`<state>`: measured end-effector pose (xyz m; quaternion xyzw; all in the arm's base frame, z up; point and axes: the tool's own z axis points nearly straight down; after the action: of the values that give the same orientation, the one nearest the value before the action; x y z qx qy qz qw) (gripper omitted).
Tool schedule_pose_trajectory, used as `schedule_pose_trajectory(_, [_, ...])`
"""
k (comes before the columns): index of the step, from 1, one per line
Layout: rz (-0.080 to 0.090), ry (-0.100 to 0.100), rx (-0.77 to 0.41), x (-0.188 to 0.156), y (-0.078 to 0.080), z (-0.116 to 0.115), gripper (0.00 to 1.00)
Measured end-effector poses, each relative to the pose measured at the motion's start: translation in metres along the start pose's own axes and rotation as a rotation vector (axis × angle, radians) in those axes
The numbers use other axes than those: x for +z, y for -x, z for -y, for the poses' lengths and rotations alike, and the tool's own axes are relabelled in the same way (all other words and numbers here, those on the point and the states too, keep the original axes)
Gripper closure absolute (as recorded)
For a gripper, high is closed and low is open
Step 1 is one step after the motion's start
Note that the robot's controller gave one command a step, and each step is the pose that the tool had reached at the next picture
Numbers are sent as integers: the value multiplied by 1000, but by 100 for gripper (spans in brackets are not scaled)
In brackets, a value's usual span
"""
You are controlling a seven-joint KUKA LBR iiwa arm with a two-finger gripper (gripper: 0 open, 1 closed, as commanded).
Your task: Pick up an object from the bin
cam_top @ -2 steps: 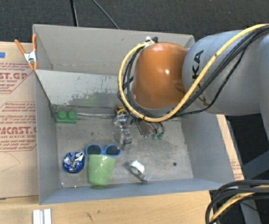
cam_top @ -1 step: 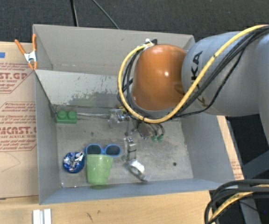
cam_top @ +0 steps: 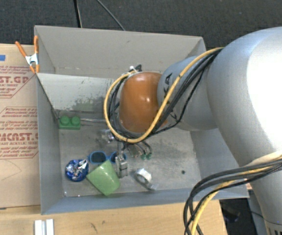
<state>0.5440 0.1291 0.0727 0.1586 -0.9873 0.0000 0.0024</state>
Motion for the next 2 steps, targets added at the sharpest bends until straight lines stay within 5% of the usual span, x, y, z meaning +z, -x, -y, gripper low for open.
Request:
schedule_pose_trajectory(1, [11, 3, 220, 3, -39, -74, 0])
schedule_pose_trajectory(2, [5, 1, 222, 3, -40, -72, 100])
